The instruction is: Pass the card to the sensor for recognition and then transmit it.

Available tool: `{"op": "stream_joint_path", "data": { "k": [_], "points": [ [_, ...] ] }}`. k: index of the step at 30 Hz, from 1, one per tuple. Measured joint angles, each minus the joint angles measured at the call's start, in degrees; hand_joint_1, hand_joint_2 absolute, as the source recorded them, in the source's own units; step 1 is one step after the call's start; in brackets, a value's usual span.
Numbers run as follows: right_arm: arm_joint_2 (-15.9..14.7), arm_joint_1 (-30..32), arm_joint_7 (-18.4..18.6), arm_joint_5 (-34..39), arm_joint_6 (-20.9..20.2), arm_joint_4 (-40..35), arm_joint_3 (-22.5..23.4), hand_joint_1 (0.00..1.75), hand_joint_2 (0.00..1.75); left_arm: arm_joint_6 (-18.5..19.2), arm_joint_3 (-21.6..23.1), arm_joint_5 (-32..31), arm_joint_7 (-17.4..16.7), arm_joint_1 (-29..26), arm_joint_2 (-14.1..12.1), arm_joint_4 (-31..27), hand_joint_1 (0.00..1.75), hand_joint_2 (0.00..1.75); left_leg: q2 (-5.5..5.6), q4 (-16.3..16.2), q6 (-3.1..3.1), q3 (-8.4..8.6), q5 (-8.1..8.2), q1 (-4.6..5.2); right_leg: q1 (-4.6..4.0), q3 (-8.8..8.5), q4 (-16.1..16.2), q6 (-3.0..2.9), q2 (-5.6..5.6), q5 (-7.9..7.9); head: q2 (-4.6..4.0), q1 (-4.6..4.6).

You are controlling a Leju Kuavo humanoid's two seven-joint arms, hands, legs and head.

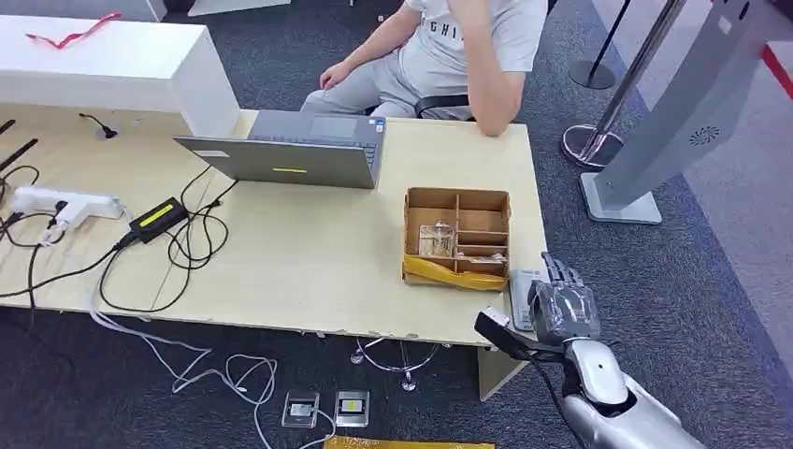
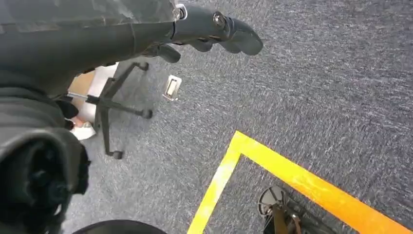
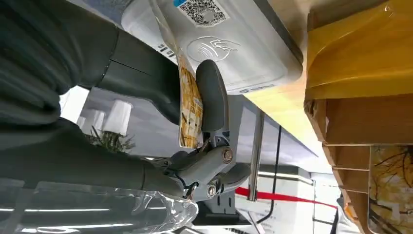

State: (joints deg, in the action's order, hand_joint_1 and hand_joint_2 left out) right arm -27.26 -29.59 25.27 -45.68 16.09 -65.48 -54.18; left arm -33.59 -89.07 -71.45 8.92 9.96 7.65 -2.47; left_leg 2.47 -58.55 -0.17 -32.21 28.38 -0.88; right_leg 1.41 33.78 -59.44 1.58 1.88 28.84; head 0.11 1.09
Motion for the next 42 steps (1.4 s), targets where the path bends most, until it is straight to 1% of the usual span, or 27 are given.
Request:
{"op": "stream_joint_path", "data": {
  "k": [10,13,15,18,21,30,32,33,35,36,37,42],
  "points": [
    [0.6,0.0,0.0,-0.3,0.0,0.7,1.1,1.75,1.75,0.0,0.0,0.1,0.0,0.0,0.0,0.0,0.0,0.0,0.0,0.0,0.0,0.01,0.0,0.0,0.0,0.0,0.0,0.0,0.0,0.0,0.0,0.0],
    [0.9,0.0,-1.0,2.0,1.9,0.7,1.9,1.75,1.75,-0.2,0.0,0.7,0.0,0.0,0.0,0.0,0.0,0.0,0.0,0.0,0.0,0.0,0.0,0.0,0.0,-0.01,0.0,-0.01,0.0,-0.01,0.02,0.0],
    [1.1,0.0,-1.3,2.1,2.8,-0.2,2.8,1.75,1.75,-0.5,0.0,0.9,0.0,0.0,0.2,0.0,0.0,0.0,0.0,0.0,0.0,0.0,0.0,0.0,0.0,-0.02,0.0,-0.02,0.0,-0.02,0.0,0.0],
    [1.2,-0.6,-0.1,0.8,2.8,-3.7,3.7,1.75,1.75,-1.0,0.0,1.2,0.0,0.0,0.5,0.0,0.0,0.0,0.0,0.0,0.0,-0.01,-0.01,0.0,0.0,0.0,0.0,-0.02,0.0,-0.03,0.0,0.0],
    [0.8,-3.1,1.6,0.7,2.0,-6.8,4.7,1.75,1.75,-1.2,0.0,1.3,0.0,0.0,0.6,0.0,0.0,0.0,-0.06,0.0,-0.01,0.03,-0.01,0.0,0.01,0.01,0.0,-0.02,0.12,-0.04,0.0,0.0],
    [0.7,-3.2,1.7,0.7,1.9,-6.9,4.8,1.75,1.75,-1.2,0.0,1.3,0.0,0.0,0.6,0.0,0.0,0.0,-0.06,0.0,-0.01,0.03,-0.01,0.0,0.01,0.01,0.0,-0.02,0.12,-0.04,0.0,-0.02],
    [0.3,-4.5,2.3,0.7,1.5,-8.0,5.2,1.75,1.75,-1.3,0.0,1.2,0.0,0.0,0.6,0.0,0.0,0.0,-0.06,0.0,0.0,0.03,-0.01,0.02,0.01,0.01,0.0,-0.02,0.12,-0.04,0.0,0.0],
    [-1.1,-8.1,3.4,0.8,0.5,-10.1,6.4,1.75,1.75,-1.3,0.0,1.0,0.0,-0.1,0.6,0.0,0.0,0.0,-0.06,0.0,-0.01,0.02,-0.02,0.02,0.02,0.0,0.0,-0.01,0.12,-0.05,0.0,0.02],
    [-2.1,-10.8,4.5,-1.0,0.5,-12.2,6.9,1.75,1.75,-1.3,0.0,0.4,0.0,-0.1,0.6,0.0,0.0,0.0,-0.08,0.0,-0.01,0.02,-0.02,0.02,0.02,0.0,0.0,-0.02,0.13,-0.06,0.0,0.0],
    [-2.3,-13.2,4.4,-2.4,-0.4,-13.7,6.8,1.75,1.75,-1.2,0.0,-0.2,0.0,-0.1,0.8,0.0,0.0,0.0,-0.08,0.0,-0.02,0.02,-0.02,0.01,0.01,0.01,0.0,-0.02,0.12,-0.06,0.0,0.0],
    [-1.0,-14.6,2.9,-2.8,0.1,-14.0,5.7,1.75,1.75,-1.2,0.0,-1.0,0.0,-0.1,1.1,0.0,0.0,0.0,-0.06,0.0,-0.02,-0.02,-0.02,-0.02,-0.02,0.0,0.0,-0.02,0.12,-0.05,0.0,0.02],
    [1.7,-14.7,1.5,-1.8,2.2,-12.8,4.2,1.75,1.75,-1.3,0.0,-1.5,0.0,-0.1,1.1,0.0,0.0,0.0,-0.05,0.0,-0.02,-0.01,-0.02,-0.02,-0.02,0.0,0.0,-0.02,0.11,-0.05,0.02,0.0]
  ]
}}
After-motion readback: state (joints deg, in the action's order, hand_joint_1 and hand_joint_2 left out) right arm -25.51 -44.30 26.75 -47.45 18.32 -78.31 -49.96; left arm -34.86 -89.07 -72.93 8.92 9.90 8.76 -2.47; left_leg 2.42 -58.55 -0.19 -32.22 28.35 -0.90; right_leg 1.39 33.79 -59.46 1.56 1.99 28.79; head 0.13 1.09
